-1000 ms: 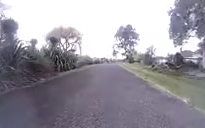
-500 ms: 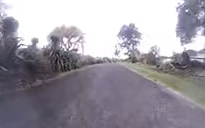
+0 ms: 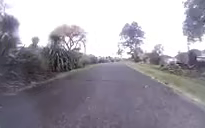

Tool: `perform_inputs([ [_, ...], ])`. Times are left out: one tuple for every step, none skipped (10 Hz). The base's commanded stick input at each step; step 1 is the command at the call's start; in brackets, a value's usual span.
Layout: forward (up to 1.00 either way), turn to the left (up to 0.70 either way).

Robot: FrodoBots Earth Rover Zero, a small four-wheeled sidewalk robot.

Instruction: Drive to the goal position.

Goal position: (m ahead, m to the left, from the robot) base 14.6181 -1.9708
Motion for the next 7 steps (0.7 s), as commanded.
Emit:
perform_inputs([
  [0.85,-0.01],
  [0.85,-0.01],
  [0.85,0.0],
  [0.85,-0.02],
  [0.85,-0.12],
  [0.85,-0.22],
  [0.85,-0.32],
])
